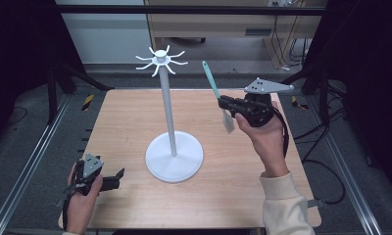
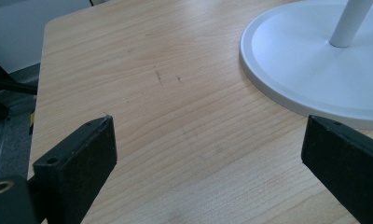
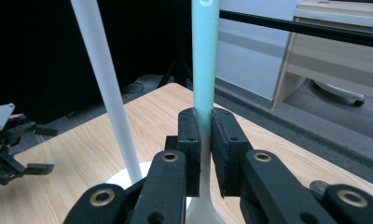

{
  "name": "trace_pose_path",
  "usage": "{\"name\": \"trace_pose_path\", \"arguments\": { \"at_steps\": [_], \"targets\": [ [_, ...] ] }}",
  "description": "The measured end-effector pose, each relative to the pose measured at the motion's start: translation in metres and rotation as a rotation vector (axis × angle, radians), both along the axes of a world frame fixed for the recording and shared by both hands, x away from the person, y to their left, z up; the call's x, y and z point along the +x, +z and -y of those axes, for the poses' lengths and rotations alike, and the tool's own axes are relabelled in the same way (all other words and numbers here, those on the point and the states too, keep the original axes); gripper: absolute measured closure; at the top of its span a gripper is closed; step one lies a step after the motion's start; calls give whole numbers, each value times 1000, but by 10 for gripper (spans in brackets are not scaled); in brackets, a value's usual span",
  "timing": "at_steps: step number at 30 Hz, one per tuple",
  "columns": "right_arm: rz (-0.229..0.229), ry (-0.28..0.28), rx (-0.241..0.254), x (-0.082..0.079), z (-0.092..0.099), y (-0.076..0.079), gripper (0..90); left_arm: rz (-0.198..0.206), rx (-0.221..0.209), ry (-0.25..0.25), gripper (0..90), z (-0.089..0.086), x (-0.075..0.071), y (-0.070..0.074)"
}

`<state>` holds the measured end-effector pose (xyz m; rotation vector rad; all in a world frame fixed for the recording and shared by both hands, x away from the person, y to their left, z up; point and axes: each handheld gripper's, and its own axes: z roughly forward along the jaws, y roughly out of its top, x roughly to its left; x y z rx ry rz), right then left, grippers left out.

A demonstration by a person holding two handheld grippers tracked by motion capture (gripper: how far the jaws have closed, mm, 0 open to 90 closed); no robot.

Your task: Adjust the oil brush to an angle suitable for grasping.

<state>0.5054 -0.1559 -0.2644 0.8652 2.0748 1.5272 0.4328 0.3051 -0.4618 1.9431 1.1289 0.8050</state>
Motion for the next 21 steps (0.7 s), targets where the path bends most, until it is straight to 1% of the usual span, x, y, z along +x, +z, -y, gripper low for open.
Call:
{"name": "trace_pose_path", "arguments": {
  "at_steps": [6,10,21],
  "targets": [
    [6,9,3,-2,-2,2,825,0,0,-1,29,0,0,0],
    [6,26,22,-4,-3,3,825,0,1,-2,29,1,0,0],
    [20,64,37,-8,-11,6,825,2,2,0,28,1,0,0]
  ]
}}
